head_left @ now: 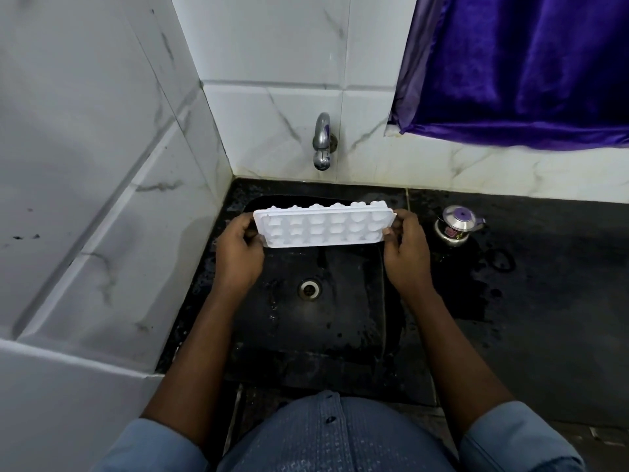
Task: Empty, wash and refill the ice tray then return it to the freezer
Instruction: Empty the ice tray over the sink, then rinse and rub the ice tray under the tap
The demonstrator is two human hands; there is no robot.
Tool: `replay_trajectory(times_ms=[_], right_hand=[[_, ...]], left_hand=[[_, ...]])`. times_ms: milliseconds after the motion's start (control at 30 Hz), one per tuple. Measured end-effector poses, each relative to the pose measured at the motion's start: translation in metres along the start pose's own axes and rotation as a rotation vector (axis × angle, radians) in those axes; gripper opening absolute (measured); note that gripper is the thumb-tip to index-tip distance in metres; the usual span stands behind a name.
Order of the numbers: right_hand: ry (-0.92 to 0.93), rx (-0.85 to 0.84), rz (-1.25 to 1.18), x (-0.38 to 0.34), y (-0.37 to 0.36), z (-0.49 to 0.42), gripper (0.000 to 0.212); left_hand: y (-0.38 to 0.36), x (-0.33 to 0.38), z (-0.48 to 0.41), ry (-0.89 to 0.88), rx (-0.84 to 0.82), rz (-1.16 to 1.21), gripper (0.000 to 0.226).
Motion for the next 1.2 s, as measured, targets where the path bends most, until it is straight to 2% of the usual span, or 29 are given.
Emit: replay_trajectory(times_ms=[133, 267, 300, 400, 533, 633, 733, 833, 900, 1000, 1100, 1200], right_hand=[[-0.161, -0.081, 0.004, 0.009, -0.011, -0.015, 0.036], [-0.339, -0.224, 0.018, 0.021, -0.028, -0.026, 0.031], [-0.364, -0.259, 0.028, 0.023, -0.033, -0.029, 0.029], [-0.416, -0.332, 0.048, 0.025, -0.045, -0.03, 0.024], [-0.439, -0.347, 0.146, 0.019, -0.06, -0.046, 0.026], [-0.481, -0.355, 0.089, 0.014, -0.071, -0.072, 0.024], [-0.515, -0.322, -0.031, 0.005, -0.087, -0.103, 0.014], [-0.562, -0.274, -0.1, -0.007, -0.103, -0.136, 0.027], [-0.56, -0.27, -0.038, -0.019, -0.118, -0.162, 0.032], [-0.497, -0.328, 0.123, -0.03, -0.143, -0.196, 0.032], [-0.453, -0.457, 0.212, -0.033, -0.172, -0.218, 0.034], [-0.612, -0.567, -0.031, -0.034, -0.188, -0.221, 0.027]], left_hand=[[-0.013, -0.028, 0.003, 0.252, 0.014, 0.259, 0.05], [-0.021, -0.045, 0.007, 0.474, 0.107, 0.449, 0.012], [-0.024, -0.05, 0.008, 0.527, 0.128, 0.495, 0.017], [-0.037, -0.054, 0.007, 0.632, 0.064, 0.648, 0.056], [-0.05, -0.061, 0.007, 0.828, 0.063, 0.861, 0.076], [-0.055, -0.065, -0.002, 0.826, 0.055, 0.956, 0.077], [-0.059, -0.073, -0.017, 0.814, 0.078, 0.914, 0.07], [-0.058, -0.083, -0.026, 0.807, 0.116, 0.872, 0.073], [-0.058, -0.095, -0.031, 0.828, 0.125, 0.877, 0.075], [-0.061, -0.109, -0.033, 0.84, 0.102, 0.873, 0.075], [-0.064, -0.127, -0.029, 0.867, 0.119, 0.832, 0.075], [-0.066, -0.138, -0.026, 0.906, 0.153, 0.839, 0.076]])
Point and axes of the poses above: each hand's wrist, its own z-axis away from the middle knuckle, its own y-axis out of the back of the hand, x = y × z, the point moved 6 cm from there along -z, towards the middle knuckle, and after that the axes turned 15 degrees about -y, right-handed, at the moved point
